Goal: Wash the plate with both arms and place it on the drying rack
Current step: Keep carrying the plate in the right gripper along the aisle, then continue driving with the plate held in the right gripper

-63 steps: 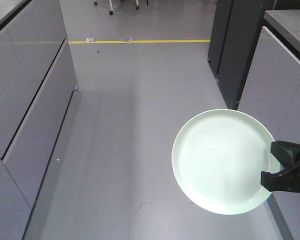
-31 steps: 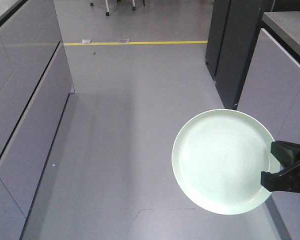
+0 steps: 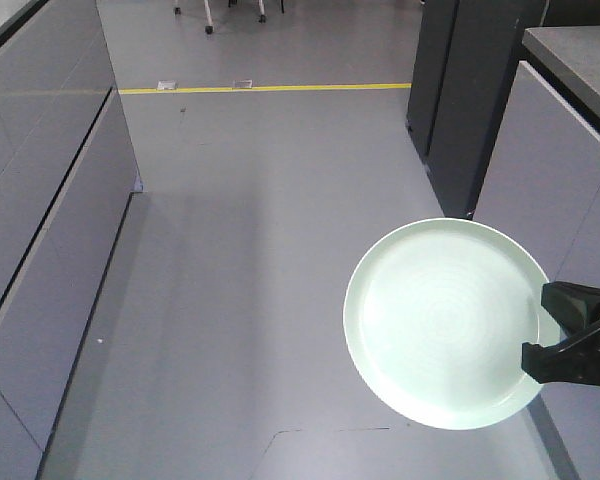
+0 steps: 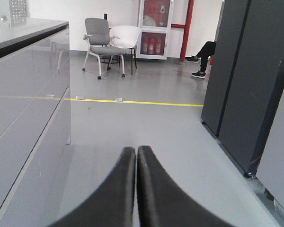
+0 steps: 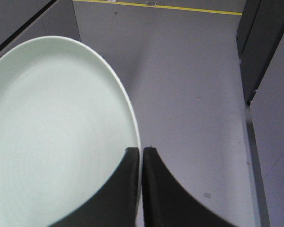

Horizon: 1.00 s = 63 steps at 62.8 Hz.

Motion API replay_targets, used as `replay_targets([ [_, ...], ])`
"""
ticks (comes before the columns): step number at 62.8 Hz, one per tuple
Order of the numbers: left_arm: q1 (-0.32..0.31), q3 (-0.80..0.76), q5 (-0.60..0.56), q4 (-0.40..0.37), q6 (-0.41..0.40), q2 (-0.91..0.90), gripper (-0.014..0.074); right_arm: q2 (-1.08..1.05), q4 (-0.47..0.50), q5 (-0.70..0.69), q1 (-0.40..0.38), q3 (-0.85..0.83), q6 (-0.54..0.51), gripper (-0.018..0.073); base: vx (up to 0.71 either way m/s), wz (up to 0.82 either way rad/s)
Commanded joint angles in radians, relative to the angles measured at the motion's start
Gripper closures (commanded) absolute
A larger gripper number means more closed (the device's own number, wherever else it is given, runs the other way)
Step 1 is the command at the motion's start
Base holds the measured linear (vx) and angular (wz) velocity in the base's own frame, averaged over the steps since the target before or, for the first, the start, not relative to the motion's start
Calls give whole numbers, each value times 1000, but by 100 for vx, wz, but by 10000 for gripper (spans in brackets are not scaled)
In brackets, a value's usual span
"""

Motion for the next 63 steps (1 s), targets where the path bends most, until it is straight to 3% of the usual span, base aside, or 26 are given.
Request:
replay_targets([
  [1, -1, 15, -69, -8, -9, -16, 602, -11, -3, -76, -3, -29, -7, 568, 7, -1],
  [63, -1, 15, -69, -8, -9, -16, 602, -11, -3, -76, -3, -29, -7, 568, 8, 0],
])
